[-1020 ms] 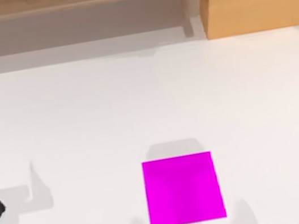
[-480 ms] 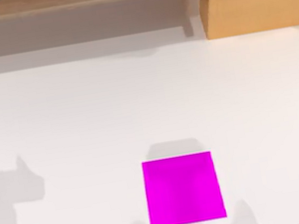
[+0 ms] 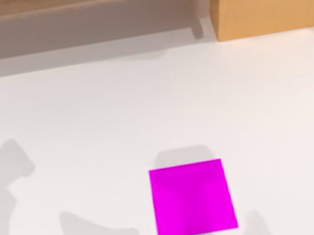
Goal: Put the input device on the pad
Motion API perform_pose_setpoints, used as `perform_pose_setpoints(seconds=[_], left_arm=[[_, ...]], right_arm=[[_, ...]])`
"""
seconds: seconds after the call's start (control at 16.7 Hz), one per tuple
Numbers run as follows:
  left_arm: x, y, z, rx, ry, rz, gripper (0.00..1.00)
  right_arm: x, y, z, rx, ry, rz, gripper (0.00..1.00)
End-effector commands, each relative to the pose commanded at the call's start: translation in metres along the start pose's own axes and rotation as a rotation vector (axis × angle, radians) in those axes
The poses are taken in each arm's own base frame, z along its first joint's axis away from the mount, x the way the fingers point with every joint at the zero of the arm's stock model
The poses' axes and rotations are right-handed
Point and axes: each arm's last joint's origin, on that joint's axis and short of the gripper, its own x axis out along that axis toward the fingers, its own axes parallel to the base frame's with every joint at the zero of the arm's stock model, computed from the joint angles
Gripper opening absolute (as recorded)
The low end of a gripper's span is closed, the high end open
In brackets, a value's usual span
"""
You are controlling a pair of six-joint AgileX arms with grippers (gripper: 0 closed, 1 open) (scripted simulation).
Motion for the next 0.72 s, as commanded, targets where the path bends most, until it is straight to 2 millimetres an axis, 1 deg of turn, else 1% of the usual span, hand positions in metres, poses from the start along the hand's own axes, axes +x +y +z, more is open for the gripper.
perform_pose_setpoints(seconds=[0.18, 0.36, 0.54, 0.72], left_arm=[[0.037, 0.020, 0.006, 0.355, 0.085, -0.291, 1.00], [0.075, 0.033, 0.010, 0.656, 0.057, -0.544, 1.00], [0.108, 0.041, 0.014, 0.865, -0.022, -0.710, 1.00], [0.132, 0.042, 0.016, 0.987, -0.093, -0.806, 1.00]], right_arm=[[0.000, 0.000, 0.000, 0.000, 0.000, 0.000, 1.00], [0.000, 0.000, 0.000, 0.000, 0.000, 0.000, 1.00], [0.000, 0.000, 0.000, 0.000, 0.000, 0.000, 1.00], [0.000, 0.000, 0.000, 0.000, 0.000, 0.000, 1.00]])
